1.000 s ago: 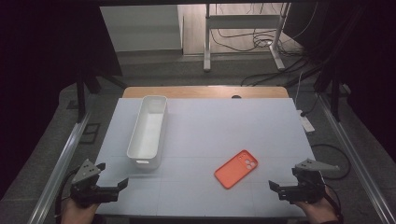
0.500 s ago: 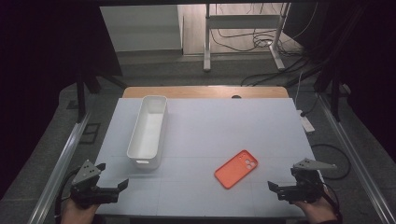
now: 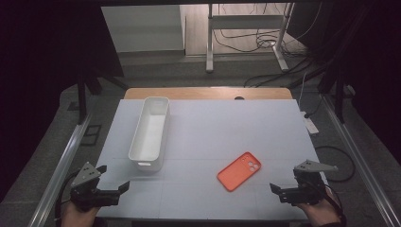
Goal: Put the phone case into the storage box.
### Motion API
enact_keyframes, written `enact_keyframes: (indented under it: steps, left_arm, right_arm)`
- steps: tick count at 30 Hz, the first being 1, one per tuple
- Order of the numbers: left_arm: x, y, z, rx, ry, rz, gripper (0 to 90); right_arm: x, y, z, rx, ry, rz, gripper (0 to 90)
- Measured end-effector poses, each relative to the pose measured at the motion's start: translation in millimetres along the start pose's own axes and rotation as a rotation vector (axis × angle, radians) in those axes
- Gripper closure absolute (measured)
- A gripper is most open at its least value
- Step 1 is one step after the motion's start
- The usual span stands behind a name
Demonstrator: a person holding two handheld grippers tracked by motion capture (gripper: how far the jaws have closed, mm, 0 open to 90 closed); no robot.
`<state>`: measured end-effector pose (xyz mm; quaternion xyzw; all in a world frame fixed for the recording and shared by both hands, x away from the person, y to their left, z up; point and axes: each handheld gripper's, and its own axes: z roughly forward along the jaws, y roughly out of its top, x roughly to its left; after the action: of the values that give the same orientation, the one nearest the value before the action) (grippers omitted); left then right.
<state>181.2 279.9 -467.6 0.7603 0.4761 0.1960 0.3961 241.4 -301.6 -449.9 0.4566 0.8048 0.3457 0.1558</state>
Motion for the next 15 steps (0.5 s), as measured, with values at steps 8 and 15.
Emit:
enact_keyframes:
  steps: [8,15]
  left_arm:
    - [0.5,-0.2,-0.3,-0.002,-0.001,-0.002,0.1]
    - [0.0,-0.2,-0.3,-0.003,-0.004,0.007,0.2]
  right_arm:
    - [1.4,2.7,2.5,-0.012,0.004,0.000,0.0]
    - [0.6,5.1,4.8,-0.031,-0.017,0.004,0.0]
